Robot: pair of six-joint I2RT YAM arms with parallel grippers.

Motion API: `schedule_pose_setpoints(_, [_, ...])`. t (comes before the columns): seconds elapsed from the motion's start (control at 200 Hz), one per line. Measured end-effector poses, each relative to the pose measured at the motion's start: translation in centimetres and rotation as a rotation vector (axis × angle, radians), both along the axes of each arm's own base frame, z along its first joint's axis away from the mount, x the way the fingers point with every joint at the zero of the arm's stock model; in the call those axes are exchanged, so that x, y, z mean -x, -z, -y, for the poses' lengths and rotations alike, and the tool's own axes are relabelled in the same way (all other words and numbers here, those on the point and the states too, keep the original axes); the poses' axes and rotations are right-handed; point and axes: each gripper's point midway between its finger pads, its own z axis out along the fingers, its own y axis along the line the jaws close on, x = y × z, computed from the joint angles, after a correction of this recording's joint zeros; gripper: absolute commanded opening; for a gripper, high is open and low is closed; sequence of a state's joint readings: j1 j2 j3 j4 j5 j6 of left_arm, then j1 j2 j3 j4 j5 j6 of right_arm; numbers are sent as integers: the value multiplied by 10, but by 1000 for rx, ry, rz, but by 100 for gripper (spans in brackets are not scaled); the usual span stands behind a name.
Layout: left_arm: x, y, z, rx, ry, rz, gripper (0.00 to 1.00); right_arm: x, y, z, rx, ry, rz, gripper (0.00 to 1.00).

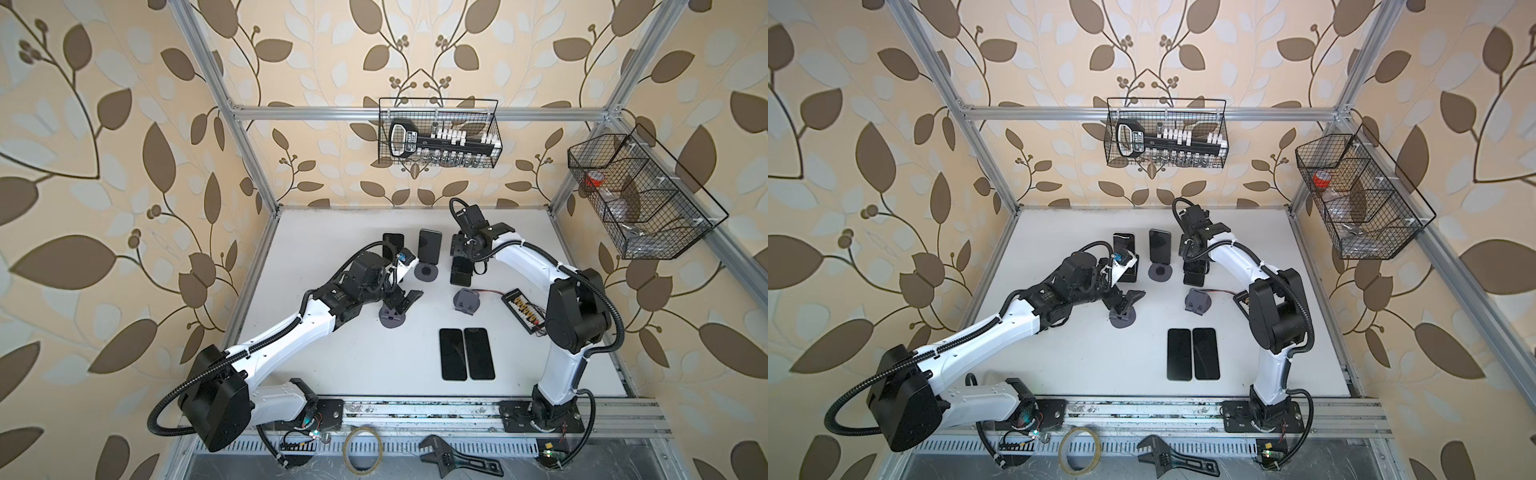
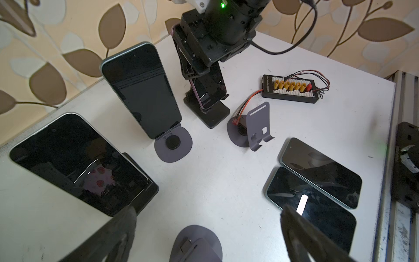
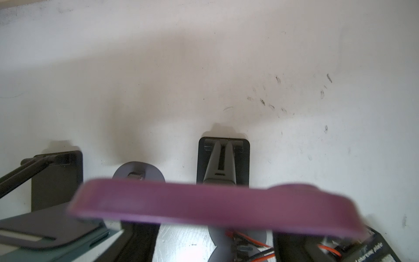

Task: Remove the phone from the phone stand
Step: 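Close the right gripper on the top edge of the purple-edged phone, then lift the purple-edged phone upward off its black stand with the right gripper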

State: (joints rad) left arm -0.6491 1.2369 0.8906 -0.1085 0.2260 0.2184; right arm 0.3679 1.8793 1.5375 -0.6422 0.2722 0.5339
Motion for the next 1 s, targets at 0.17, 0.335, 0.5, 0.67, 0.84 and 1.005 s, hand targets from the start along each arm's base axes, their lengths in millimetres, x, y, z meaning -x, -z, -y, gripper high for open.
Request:
schedule_pose_setpoints(0.17, [0,0,0,0,0,0,99,0,-3,0,-2,0,6,70])
schedule_pose_setpoints(0.335, [0,0,0,0,0,0,99,1,-3,0,-1,0,5,70])
schedule_pose_setpoints(0.5, [0,0,0,0,-1,0,99,2,-6,1,-2,0,7,70])
schedule_pose_setpoints(0.67, [0,0,0,0,-1,0,99,3,-19,1,-12,0,31,70])
schedule_pose_setpoints(0.84, [0,0,0,0,-1,0,99,5,-30,2,-20,1,54,70])
schedule_pose_setpoints(1.005, [0,0,0,1,-1,0,99,7,-37,3,-25,1,63,70])
